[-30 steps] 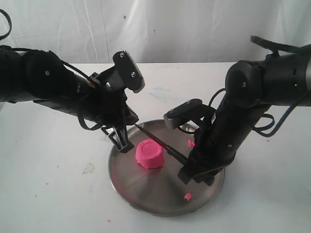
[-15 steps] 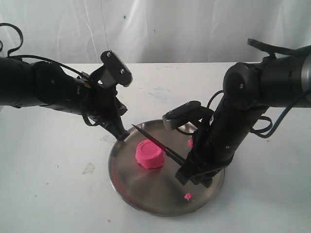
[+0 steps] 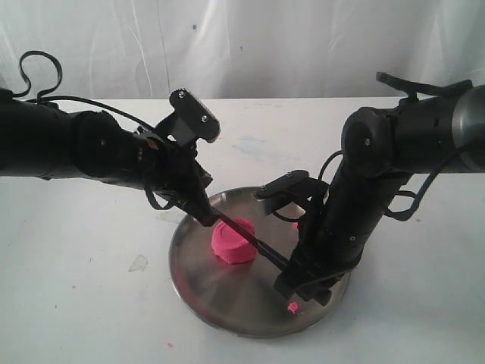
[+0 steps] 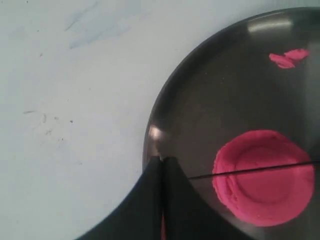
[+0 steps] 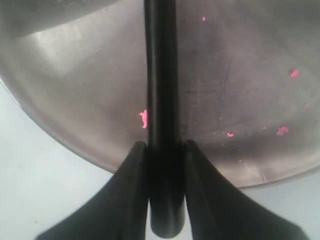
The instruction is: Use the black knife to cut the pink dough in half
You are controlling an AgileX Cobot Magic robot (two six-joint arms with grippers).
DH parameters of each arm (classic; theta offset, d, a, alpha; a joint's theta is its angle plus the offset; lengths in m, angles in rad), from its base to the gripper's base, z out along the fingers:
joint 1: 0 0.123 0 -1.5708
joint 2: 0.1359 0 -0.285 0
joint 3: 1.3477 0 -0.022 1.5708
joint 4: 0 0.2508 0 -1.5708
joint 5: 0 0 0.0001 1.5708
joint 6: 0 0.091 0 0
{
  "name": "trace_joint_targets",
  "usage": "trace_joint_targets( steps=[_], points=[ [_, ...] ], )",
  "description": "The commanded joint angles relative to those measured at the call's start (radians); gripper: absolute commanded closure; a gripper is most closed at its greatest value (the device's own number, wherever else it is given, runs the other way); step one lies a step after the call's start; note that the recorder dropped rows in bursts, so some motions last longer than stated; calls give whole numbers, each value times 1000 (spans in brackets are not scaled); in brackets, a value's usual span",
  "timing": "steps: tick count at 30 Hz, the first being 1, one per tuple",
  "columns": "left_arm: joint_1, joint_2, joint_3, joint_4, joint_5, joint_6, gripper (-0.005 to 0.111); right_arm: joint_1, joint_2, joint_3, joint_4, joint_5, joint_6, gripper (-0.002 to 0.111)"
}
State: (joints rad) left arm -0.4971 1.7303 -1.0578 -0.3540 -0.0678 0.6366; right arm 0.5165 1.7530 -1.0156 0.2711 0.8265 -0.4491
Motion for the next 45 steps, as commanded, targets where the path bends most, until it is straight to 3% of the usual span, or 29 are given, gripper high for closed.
trace_joint_targets(
  steps=[1,15,45],
  points=[
    [-22,-2,-2,-8,-30,-13,107,1,2,-20,2,7,-9,108],
    [-24,111,-2,3,-165,-12,107,1,2,-20,6,9,-9,108],
    [-26,194,-2,43,-142,-57,107,1,2,-20,6,9,-9,108]
  ],
)
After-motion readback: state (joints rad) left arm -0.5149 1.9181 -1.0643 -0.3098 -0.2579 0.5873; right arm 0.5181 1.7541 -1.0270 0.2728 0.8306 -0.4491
